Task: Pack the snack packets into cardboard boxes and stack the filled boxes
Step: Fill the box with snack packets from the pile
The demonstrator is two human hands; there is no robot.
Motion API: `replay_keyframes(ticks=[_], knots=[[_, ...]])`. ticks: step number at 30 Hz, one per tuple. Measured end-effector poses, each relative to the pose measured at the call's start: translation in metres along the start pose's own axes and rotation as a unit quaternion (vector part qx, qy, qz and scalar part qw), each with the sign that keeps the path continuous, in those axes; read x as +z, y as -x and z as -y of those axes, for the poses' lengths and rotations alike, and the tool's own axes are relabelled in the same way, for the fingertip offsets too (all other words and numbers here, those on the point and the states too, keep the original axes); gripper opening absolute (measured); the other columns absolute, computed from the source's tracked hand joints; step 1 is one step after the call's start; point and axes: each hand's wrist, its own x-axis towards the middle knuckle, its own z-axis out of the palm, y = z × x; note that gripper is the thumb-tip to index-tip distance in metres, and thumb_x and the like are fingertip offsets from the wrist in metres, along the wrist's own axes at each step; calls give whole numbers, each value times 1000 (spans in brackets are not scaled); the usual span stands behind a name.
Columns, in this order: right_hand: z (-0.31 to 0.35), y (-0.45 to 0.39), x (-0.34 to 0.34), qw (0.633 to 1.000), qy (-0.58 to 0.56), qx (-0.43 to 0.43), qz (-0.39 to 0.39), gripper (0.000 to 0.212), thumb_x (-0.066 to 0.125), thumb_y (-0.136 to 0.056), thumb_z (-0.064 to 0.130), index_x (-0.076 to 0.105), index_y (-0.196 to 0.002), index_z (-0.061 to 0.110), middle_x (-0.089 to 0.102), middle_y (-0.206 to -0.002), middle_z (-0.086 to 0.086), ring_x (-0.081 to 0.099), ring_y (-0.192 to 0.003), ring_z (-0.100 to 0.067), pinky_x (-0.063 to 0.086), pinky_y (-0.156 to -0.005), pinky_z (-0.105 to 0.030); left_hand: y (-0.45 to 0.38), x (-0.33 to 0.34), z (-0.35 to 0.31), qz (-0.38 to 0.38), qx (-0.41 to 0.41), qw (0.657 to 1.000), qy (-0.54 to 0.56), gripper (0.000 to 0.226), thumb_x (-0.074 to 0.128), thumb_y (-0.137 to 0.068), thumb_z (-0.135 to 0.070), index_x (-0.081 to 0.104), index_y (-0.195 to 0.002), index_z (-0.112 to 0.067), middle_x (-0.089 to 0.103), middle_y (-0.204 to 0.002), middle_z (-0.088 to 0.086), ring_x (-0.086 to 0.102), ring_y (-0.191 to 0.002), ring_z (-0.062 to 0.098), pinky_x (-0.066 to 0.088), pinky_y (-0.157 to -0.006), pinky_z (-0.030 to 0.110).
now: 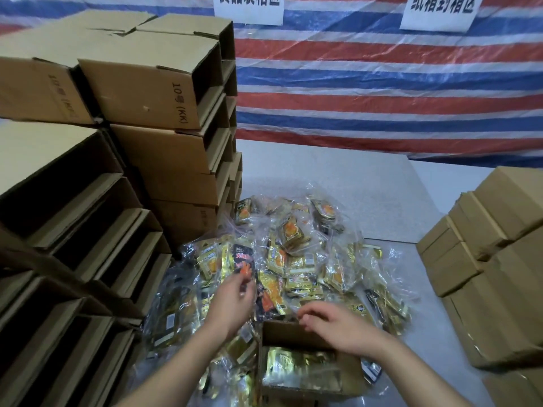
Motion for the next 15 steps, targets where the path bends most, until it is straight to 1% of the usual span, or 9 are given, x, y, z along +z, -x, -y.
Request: replay_keyframes(ticks=[1,2,3,4,5,9,11,13,15], knots=[[-2,1,-3,999,-20,-5,-35,17,50,-102,37,59,-101,51,65,-108,22,62,-101,4,51,-92,-24,-10,-1,-2,-33,-11,999,-26,29,50,-101,-37,61,-122,-20,63,-114,-9,59,-93,1,48,-79,14],[-3,0,-5,997,-36,-8,-65,18,51,-102,34,59,-101,50,66,-108,20,61,-103,4,51,-96,-28,-21,-2,-2,-51,-31,997,-58,36,50,-101,-41,58,-127,-17,61,-126,-3,60,-106,10,51,-87,22],[-5,-2,-5,995,-50,-8,-90,18,53,-102,32,59,-101,49,67,-107,19,62,-102,4,51,-98,-29,-30,-3,1,-54,-61,992,-93,48,50,-100,-46,53,-135,-14,55,-139,3,55,-123,19,49,-100,33],[-7,-3,-5,992,-64,-4,-111,18,54,-101,30,61,-101,47,68,-106,18,63,-101,4,51,-98,-29,-38,-3,1,-50,-89,987,-124,59,50,-98,-51,46,-142,-11,48,-146,8,47,-134,25,43,-110,41],[-11,-3,-5,989,-80,1,-127,18,55,-101,29,62,-101,46,70,-105,18,63,-100,5,51,-97,-28,-44,-2,1,-44,-112,982,-143,69,52,-96,-56,40,-146,-9,45,-149,11,43,-138,29,39,-113,46],[-20,-5,-8,980,-119,27,-159,19,55,-101,27,66,-100,43,70,-106,19,63,-100,6,49,-90,-19,-63,7,0,-3,-173,973,-154,99,62,-83,-68,23,-153,-8,39,-153,14,40,-140,34,38,-111,49],[-23,-6,-10,975,-130,44,-173,20,53,-102,26,66,-100,41,69,-108,17,63,-103,2,46,-86,-16,-69,12,0,13,-188,967,-170,109,66,-79,-69,18,-155,-8,34,-156,15,35,-142,35,34,-113,49],[-25,-7,-11,972,-137,60,-181,20,52,-102,26,65,-101,41,69,-109,16,63,-105,0,45,-84,-16,-72,16,5,23,-213,962,-168,112,71,-77,-64,16,-155,-5,30,-157,18,33,-143,36,34,-115,49],[-26,-8,-10,971,-136,68,-185,19,52,-102,27,65,-101,41,69,-107,16,63,-103,-1,45,-80,-14,-73,19,10,36,-245,957,-151,108,75,-78,-57,21,-153,-1,35,-153,21,41,-138,38,40,-112,49]])
